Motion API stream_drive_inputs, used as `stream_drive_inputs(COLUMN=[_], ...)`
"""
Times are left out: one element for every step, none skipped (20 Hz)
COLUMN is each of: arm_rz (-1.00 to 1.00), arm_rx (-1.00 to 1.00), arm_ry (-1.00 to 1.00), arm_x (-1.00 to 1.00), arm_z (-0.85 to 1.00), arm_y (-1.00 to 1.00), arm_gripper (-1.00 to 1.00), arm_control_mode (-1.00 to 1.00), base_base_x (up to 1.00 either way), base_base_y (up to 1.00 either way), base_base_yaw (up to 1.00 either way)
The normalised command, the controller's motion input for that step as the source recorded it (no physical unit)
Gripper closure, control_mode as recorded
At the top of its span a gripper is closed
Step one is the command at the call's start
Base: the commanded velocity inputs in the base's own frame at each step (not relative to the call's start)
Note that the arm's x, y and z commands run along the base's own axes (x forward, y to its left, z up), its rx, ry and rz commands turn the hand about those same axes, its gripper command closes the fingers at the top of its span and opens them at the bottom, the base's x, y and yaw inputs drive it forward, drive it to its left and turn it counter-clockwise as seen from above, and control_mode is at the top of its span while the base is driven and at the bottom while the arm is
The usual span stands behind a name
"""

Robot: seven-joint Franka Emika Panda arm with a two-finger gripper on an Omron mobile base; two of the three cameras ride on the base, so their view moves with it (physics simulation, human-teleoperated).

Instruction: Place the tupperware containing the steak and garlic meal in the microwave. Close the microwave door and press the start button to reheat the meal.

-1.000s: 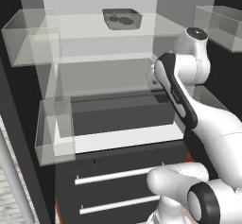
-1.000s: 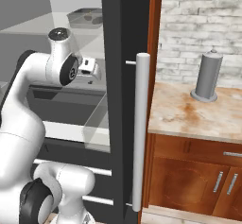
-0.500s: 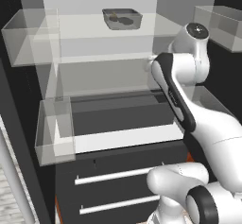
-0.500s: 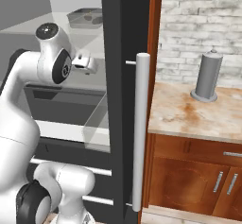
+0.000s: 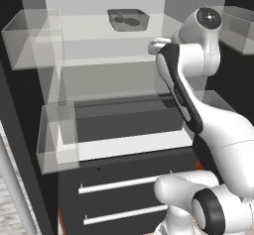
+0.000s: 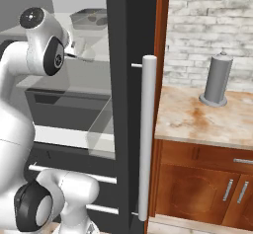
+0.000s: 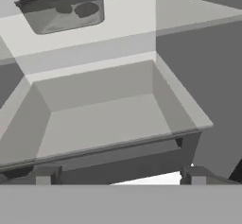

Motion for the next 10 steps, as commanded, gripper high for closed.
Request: stream_drive_inputs(arm_rz=[-0.09,-0.09,-0.08,-0.07,-0.06,-0.05,-0.03,-0.01,0.0,0.0], arm_rx=[0.03,0.01,0.0,0.0,0.0,0.0,0.0,0.0,0.0,0.0], arm_ry=[-0.21,-0.23,-0.23,-0.24,-0.25,-0.25,-0.26,-0.25,-0.24,-0.2], arm_x=[0.0,0.0,0.0,0.0,0.0,0.0,0.0,0.0,0.01,0.04], arm_z=[0.41,0.26,0.19,0.09,0.06,0.06,0.12,0.16,0.18,0.22], arm_y=[0.19,0.19,0.16,0.16,0.13,0.13,0.13,0.14,0.17,0.18], arm_gripper=[-1.0,-1.0,-1.0,-1.0,-1.0,-1.0,-1.0,-1.0,-1.0,-1.0], arm_control_mode=[-1.0,-1.0,-1.0,-1.0,-1.0,-1.0,-1.0,-1.0,-1.0,-1.0], base_base_x=[0.0,0.0,0.0,0.0,0.0,0.0,0.0,0.0,0.0,0.0], base_base_y=[0.0,0.0,0.0,0.0,0.0,0.0,0.0,0.0,0.0,0.0], base_base_yaw=[0.0,0.0,0.0,0.0,0.0,0.0,0.0,0.0,0.0,0.0])
